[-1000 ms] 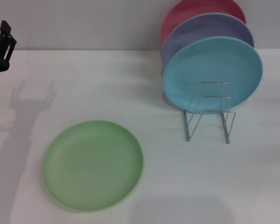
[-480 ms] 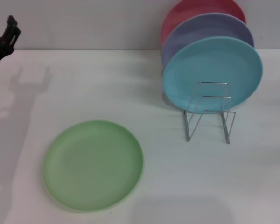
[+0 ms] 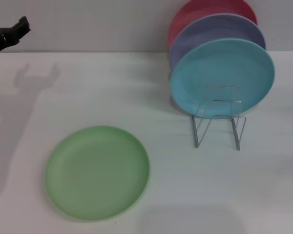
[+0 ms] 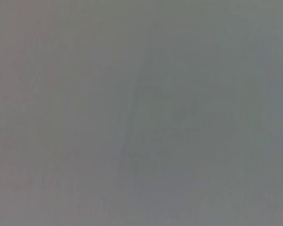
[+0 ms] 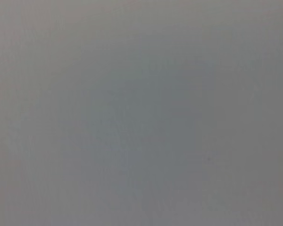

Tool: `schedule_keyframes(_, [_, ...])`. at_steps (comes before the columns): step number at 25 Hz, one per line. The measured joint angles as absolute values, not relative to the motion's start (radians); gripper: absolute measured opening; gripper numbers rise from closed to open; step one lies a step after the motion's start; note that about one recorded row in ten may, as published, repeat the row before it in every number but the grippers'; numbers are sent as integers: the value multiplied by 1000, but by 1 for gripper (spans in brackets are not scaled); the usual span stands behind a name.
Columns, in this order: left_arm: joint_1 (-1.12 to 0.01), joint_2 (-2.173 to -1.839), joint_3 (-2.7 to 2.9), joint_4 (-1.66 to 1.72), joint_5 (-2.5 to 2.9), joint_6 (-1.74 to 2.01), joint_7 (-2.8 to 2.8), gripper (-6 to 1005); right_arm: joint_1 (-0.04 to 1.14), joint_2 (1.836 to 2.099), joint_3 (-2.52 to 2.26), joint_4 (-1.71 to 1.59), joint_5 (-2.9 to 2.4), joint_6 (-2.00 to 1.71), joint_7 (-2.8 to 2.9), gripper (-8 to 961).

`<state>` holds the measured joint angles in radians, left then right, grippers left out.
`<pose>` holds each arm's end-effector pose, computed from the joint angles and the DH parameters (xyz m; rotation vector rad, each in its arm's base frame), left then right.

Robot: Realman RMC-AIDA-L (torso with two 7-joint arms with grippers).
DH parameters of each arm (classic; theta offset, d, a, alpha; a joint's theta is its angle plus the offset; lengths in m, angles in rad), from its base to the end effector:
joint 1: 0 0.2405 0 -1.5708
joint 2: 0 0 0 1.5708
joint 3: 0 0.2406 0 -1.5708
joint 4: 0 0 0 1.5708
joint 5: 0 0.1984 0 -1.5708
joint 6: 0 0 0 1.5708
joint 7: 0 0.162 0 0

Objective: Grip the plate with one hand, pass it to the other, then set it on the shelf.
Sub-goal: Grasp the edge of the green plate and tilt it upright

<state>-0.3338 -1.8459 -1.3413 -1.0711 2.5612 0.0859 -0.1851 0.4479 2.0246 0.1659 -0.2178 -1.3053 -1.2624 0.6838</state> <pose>-0.2463 0.4185 0.0679 -1.6689 -0.8799 -0.6129 0.3727 0.3250 0.1375 -1.1330 0.6650 0.9005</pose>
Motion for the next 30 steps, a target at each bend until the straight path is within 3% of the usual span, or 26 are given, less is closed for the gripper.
schedule_keyframes(4, [-258,-1886,-1458,-1320,2661,-213,-114,845,450,2025,162,-218,-1305,-1262,683,716])
schedule_keyframes(9, [-221,-2015,-1639,-1536,2664,-535,127,845,459,2025,161,-219,-1305,-1262,682,716])
schedule_keyframes(12, [-232,-2060,-1720,-1603,2656,-713,223,846,466,2025,161,-218,-1305,-1260,682,716])
schedule_keyframes(30, [-392,-2058,-1900,-1681,2684,-1504,201,845,498,2021,160,-222,-1312,-1236,679,716])
